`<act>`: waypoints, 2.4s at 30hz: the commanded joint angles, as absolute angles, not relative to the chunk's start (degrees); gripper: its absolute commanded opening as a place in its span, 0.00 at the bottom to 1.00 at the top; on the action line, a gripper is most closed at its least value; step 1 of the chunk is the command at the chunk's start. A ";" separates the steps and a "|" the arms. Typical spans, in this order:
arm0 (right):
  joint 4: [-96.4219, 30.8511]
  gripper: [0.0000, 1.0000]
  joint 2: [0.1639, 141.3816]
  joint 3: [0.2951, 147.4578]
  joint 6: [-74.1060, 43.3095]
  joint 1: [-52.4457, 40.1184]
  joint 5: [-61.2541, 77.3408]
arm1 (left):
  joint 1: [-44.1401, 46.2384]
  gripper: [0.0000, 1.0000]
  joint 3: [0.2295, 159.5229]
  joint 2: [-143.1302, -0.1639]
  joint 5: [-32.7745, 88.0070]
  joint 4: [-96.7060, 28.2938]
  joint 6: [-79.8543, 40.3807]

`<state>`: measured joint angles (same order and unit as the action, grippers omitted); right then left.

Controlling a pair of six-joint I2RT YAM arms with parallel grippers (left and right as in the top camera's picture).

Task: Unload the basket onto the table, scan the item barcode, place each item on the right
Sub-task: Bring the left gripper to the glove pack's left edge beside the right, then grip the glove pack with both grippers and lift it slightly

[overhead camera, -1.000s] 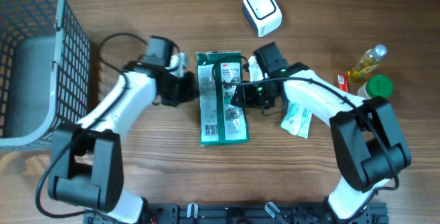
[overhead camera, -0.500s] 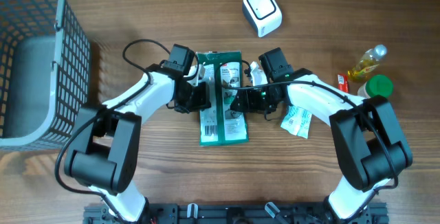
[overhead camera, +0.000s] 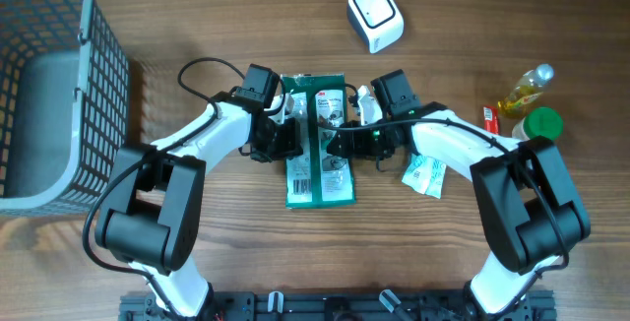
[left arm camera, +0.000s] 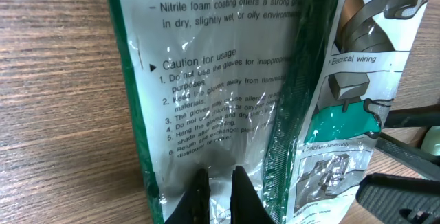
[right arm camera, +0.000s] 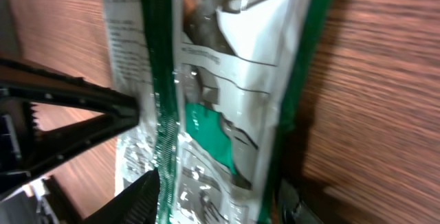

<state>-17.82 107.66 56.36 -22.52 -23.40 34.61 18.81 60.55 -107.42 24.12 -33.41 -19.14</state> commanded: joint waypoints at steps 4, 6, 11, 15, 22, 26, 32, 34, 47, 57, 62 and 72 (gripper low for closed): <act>-10.87 0.55 108.44 50.02 -27.81 -23.29 39.13 | 18.85 0.04 59.99 -110.30 21.58 -33.15 -17.96; -9.65 0.54 108.44 48.99 -28.75 -23.29 39.13 | 18.85 0.04 59.99 -110.30 21.58 -33.15 -17.96; -2.04 0.54 108.55 44.77 -33.41 -23.29 39.11 | 18.85 0.04 59.99 -110.30 21.58 -33.17 -17.96; 3.22 0.54 109.16 42.72 -35.64 -23.42 40.03 | 18.85 0.04 59.99 -110.30 21.58 -33.17 -17.96; 8.05 0.43 111.83 42.63 -37.69 -25.41 40.40 | 18.85 0.04 59.99 -110.30 21.58 -32.97 -17.96; 10.52 0.40 112.20 42.63 -37.71 -26.92 40.40 | 18.85 0.04 59.99 -110.30 21.58 -32.97 -17.96; 11.40 0.35 112.20 42.63 -37.71 -28.05 39.46 | 18.85 0.04 59.99 -110.30 21.58 -32.97 -17.96; 11.38 0.29 112.20 42.63 -37.69 -28.05 39.46 | 18.85 0.04 59.99 -110.30 21.58 -32.99 -17.96; 11.07 0.41 112.18 42.63 -37.65 -27.79 42.54 | 18.85 0.04 59.99 -110.30 20.93 -32.99 -17.96; 6.81 0.26 112.18 42.63 -37.52 -24.88 43.62 | 18.85 0.04 59.99 -110.30 20.93 -32.97 -17.96; 7.35 0.23 112.18 42.63 -37.47 -24.88 43.57 | 18.85 0.04 59.99 -110.30 20.93 -32.97 -17.96; 8.32 0.08 112.18 42.63 -37.47 -24.88 43.35 | 18.85 0.04 59.99 -110.30 20.93 -32.95 -17.96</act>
